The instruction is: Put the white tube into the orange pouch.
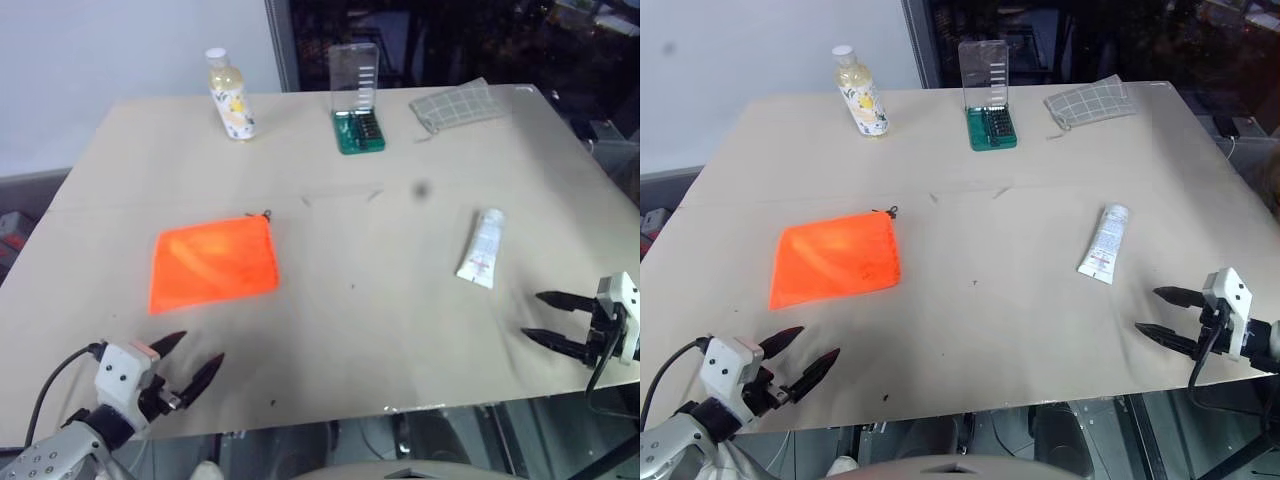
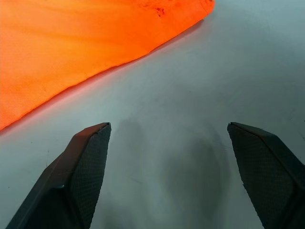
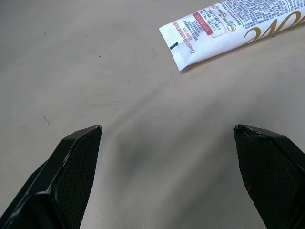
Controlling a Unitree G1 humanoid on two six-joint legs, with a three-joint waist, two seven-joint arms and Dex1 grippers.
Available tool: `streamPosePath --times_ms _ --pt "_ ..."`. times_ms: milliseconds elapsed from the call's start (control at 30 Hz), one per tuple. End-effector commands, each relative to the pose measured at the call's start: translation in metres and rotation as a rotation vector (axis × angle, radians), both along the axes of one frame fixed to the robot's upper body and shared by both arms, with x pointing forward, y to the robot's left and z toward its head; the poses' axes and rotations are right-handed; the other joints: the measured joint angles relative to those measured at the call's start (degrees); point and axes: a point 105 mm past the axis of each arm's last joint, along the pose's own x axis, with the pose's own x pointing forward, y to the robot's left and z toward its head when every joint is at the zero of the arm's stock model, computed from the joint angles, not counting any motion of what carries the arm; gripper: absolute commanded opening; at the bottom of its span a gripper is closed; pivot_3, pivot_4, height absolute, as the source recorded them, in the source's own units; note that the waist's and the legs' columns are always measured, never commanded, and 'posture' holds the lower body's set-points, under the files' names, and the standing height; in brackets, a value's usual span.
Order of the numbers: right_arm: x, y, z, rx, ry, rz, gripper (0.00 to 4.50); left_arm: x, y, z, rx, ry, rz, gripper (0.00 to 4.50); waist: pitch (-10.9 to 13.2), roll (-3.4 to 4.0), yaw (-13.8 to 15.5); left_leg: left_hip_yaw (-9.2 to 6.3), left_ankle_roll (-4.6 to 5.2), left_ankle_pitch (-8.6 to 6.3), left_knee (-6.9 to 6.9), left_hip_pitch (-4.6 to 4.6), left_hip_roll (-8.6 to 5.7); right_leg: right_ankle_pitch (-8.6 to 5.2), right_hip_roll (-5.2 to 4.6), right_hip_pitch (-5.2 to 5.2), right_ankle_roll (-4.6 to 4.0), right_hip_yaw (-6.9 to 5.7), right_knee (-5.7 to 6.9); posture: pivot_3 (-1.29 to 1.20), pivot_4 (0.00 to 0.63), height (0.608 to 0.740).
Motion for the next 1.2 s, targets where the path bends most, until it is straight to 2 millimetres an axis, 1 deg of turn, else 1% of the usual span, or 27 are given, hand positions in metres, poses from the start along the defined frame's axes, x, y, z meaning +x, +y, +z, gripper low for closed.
streamPosePath --times_ms 33,233,500,833,900,1000,1067,1133,1167,1200 --pt "0.001 -0.002 0.008 -0.028 -0.039 0.024 4.47 0.002 -0.007 0.011 0.002 -0.039 -0.032 4.07 0.00 0.00 0.00 0.00 0.00 0.00 0.00 0.00 0.00 0.00 0.00 0.00 0.00 0.00 0.00 0.00 0.150 0.740" --pt "0.001 0.000 0.005 -0.041 -0.050 0.038 4.47 0.003 -0.007 0.010 -0.004 -0.029 -0.021 4.07 0.00 0.00 0.00 0.01 0.00 0.00 0.00 0.00 0.00 0.00 0.00 0.00 0.01 0.00 0.00 0.00 0.150 0.740" --pt "0.003 0.004 0.006 -0.030 -0.069 0.050 4.47 0.003 -0.007 0.010 -0.007 -0.027 -0.015 4.07 0.00 0.00 0.00 0.01 0.00 0.00 0.00 0.00 0.00 0.00 0.00 0.00 0.01 0.00 0.00 0.00 0.150 0.740" --pt "0.006 0.010 0.008 -0.017 -0.087 0.070 4.47 0.010 -0.013 0.016 -0.022 -0.048 -0.021 4.07 0.00 0.00 0.02 0.00 0.00 0.00 0.00 0.00 -0.01 0.04 0.00 0.00 0.07 0.00 0.00 0.00 0.150 0.740" --pt "0.006 0.019 0.011 0.002 -0.092 0.097 4.47 0.018 -0.018 0.022 -0.065 -0.060 0.002 4.07 0.00 0.00 0.03 -0.01 0.00 0.00 0.00 0.00 -0.01 0.08 0.00 0.00 0.13 0.00 0.00 0.00 0.150 0.740" --pt "0.010 0.036 0.023 0.100 -0.126 0.096 4.47 0.032 -0.027 0.031 -0.113 -0.074 0.048 4.07 -0.01 0.00 0.04 -0.04 0.00 0.00 0.02 0.00 0.00 0.08 -0.01 0.01 0.14 -0.01 0.03 0.00 0.150 0.740" --pt "0.011 0.050 0.030 0.147 -0.140 0.109 4.47 0.043 -0.034 0.037 -0.105 -0.086 0.084 4.07 -0.01 0.02 0.06 -0.11 -0.01 0.01 0.03 0.02 0.01 0.09 0.00 0.02 0.14 -0.04 0.07 0.00 0.150 0.740" --pt "0.008 0.067 0.033 0.161 -0.145 0.154 4.47 0.054 -0.042 0.044 -0.119 -0.105 0.122 4.07 -0.02 0.03 0.06 -0.14 -0.02 0.01 0.04 0.01 0.00 0.09 0.00 0.02 0.13 -0.06 0.09 0.00 0.150 0.740" --pt "0.006 0.074 0.034 0.169 -0.144 0.173 4.47 0.059 -0.046 0.047 -0.108 -0.118 0.131 4.07 -0.02 0.02 0.07 -0.14 -0.02 0.01 0.04 0.01 -0.01 0.10 0.00 0.02 0.14 -0.05 0.09 0.00 0.150 0.740" --pt "0.003 0.082 0.037 0.190 -0.146 0.194 4.47 0.065 -0.050 0.049 -0.051 -0.138 0.141 4.07 -0.02 0.01 0.11 -0.15 -0.02 0.01 0.04 0.00 -0.02 0.10 0.00 0.02 0.14 -0.06 0.09 0.00 0.150 0.740"
